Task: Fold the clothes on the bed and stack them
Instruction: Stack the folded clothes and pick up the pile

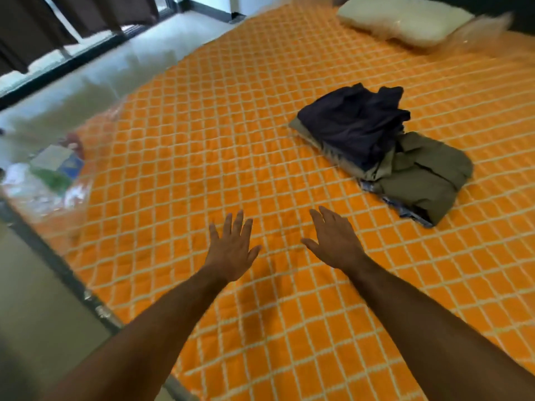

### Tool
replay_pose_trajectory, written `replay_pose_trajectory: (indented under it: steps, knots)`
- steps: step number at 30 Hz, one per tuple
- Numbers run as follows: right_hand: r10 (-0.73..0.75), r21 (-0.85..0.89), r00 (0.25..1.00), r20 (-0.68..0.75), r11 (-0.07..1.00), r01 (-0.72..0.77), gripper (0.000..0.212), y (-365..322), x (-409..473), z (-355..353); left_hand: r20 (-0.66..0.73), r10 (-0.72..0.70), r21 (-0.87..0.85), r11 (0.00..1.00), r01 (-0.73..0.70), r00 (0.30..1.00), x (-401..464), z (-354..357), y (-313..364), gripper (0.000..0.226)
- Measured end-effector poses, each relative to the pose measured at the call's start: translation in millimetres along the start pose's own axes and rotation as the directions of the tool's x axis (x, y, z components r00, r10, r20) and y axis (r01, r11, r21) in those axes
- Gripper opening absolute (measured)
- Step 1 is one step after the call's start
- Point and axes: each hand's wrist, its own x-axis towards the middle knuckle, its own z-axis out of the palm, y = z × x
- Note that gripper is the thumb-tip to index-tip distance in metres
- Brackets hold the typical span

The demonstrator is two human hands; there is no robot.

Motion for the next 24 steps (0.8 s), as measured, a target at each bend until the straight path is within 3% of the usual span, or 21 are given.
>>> replay_pose_trajectory:
  steps: [6, 8, 11, 13, 15, 17, 20, 24]
  knots:
    - [0.153, 0.232, 0.984, -0.091, 0.964, -0.129, 0.08, 72, 61, 54, -0.05, 0.056, 0.014, 0.998, -0.055, 0.997, 107, 42, 35, 0.077]
    - [0.227, 0.43, 0.969, -0.101, 0.888, -0.163, 0.081, 84, 82, 64, -0.068, 0.055, -0.018, 0.998, -0.056, 0.996, 137, 56, 45, 0.077]
    - [0.435, 0.755, 0.888, -0.15, 0.63, -0.182, 0.087, 92, 114, 61, -0.125, 0.001, -0.147, 0.989, -0.02, 0.992, 175, 61, 52, 0.076]
    - [0.537, 0.941, 0.84, -0.077, 0.319, -0.118, 0.092, 93, 133, 54, -0.193, -0.025, -0.167, 0.986, -0.007, 0.981, 199, 63, 53, 0.073]
    - [0.536, 0.999, 0.843, 0.041, -0.012, -0.041, 0.095, 97, 149, 44, -0.235, -0.032, -0.137, 0.991, 0.0, 0.971, 216, 64, 53, 0.072]
    - [0.492, 0.971, 0.865, 0.1, -0.239, 0.024, 0.104, 101, 158, 36, -0.293, -0.025, -0.124, 0.992, -0.012, 0.956, 222, 68, 50, 0.072]
    - [0.47, 0.921, 0.876, 0.104, -0.378, 0.093, 0.098, 108, 176, 30, -0.365, -0.025, -0.157, 0.987, -0.035, 0.931, 227, 70, 51, 0.068]
    - [0.456, 0.878, 0.886, 0.089, -0.455, 0.146, 0.096, 100, 201, 26, -0.431, -0.035, -0.177, 0.983, -0.046, 0.902, 225, 79, 52, 0.064]
